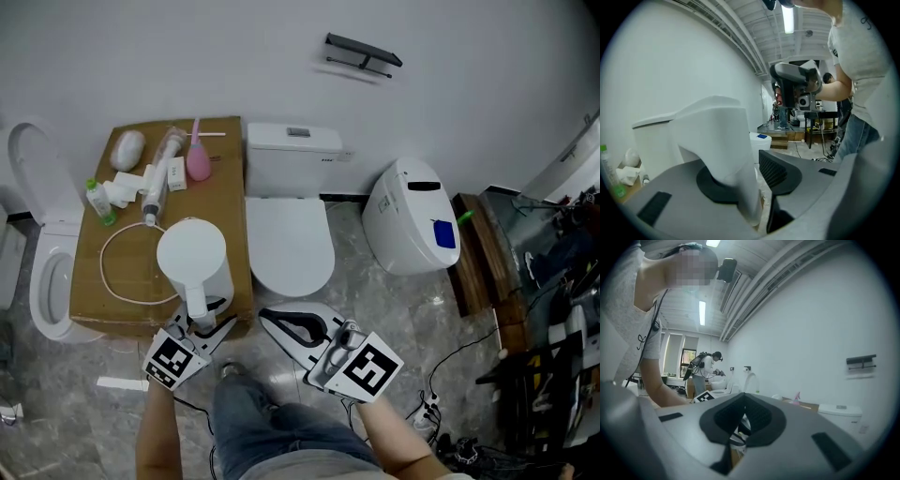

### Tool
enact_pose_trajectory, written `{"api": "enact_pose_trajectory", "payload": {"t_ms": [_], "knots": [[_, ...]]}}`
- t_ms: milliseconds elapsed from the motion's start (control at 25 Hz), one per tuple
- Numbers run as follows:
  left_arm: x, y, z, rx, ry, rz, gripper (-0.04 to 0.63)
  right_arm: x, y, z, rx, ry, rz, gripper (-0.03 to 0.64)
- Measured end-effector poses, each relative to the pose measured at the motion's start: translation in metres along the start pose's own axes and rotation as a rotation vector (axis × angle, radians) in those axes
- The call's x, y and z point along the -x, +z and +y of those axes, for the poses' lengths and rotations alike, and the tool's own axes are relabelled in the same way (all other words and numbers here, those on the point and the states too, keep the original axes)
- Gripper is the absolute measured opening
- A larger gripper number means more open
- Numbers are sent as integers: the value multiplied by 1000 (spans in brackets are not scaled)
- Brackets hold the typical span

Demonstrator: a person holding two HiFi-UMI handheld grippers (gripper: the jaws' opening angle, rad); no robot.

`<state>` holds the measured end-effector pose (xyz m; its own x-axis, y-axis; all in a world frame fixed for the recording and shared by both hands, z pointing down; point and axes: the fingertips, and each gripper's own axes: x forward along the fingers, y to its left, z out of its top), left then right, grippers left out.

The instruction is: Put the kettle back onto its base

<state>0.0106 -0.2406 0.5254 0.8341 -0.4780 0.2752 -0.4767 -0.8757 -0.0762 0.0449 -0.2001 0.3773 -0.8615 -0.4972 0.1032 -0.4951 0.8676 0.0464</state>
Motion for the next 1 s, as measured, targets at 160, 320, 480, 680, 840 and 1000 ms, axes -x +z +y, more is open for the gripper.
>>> {"api": "enact_pose_trajectory", "payload": {"t_ms": [160,320,480,680,840,1000], "knots": [[7,2,-2,-30,-60,-74,153,-21,1,1,6,37,-14,8],[16,1,1,-15,-94,-87,155,-35,1,3,7,66,-18,8],[29,-8,8,54,-102,-95,173,-44,2,4,5,82,-21,8],[62,-21,25,220,-23,-165,172,-52,1,3,12,94,-32,8],[86,-14,25,223,13,-188,123,-59,3,9,2,116,-23,9],[120,19,30,217,90,-277,37,-66,12,15,1,134,-34,8]]}}
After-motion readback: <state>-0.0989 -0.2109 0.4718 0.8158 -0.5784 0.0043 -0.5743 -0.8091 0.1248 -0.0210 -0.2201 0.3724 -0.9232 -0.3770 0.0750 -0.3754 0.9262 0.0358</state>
